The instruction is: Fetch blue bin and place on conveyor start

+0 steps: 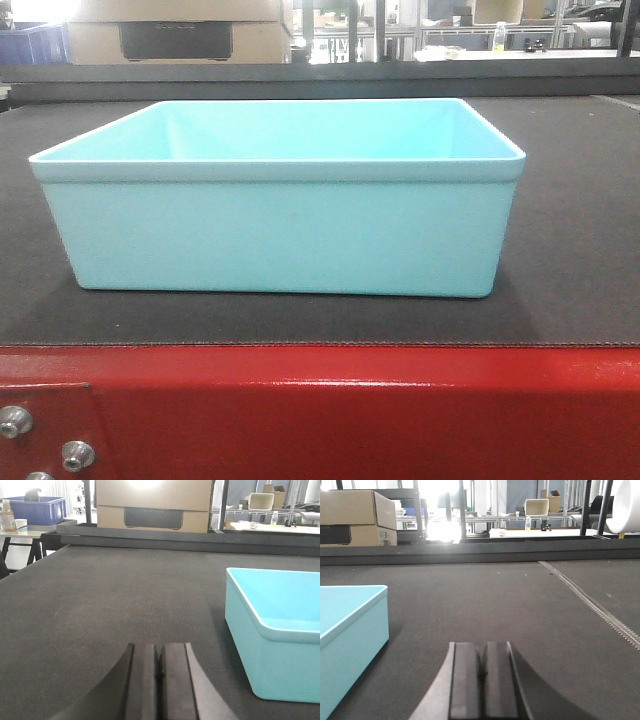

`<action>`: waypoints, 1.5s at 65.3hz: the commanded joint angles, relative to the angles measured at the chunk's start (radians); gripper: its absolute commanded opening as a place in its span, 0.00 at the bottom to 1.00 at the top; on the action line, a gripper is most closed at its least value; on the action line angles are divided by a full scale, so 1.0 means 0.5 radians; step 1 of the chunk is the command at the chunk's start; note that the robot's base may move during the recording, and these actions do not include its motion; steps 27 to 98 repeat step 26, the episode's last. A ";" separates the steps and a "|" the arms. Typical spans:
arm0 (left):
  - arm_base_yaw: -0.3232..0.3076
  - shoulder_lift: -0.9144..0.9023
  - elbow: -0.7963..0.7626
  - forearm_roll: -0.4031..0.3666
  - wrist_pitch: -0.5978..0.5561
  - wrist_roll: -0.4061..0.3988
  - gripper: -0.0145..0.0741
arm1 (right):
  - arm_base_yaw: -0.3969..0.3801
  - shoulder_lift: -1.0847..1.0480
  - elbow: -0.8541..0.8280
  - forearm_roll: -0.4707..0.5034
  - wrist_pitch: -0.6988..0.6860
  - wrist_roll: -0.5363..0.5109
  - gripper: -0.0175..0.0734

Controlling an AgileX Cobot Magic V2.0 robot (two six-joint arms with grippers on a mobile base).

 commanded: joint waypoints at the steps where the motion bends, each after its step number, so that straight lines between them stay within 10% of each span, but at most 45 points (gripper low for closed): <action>1: 0.006 -0.012 -0.003 -0.004 -0.034 0.001 0.04 | -0.008 -0.009 0.000 -0.016 -0.050 -0.011 0.01; 98: 0.006 -0.012 -0.003 -0.004 -0.034 0.001 0.04 | -0.008 -0.009 0.000 -0.016 -0.050 -0.011 0.01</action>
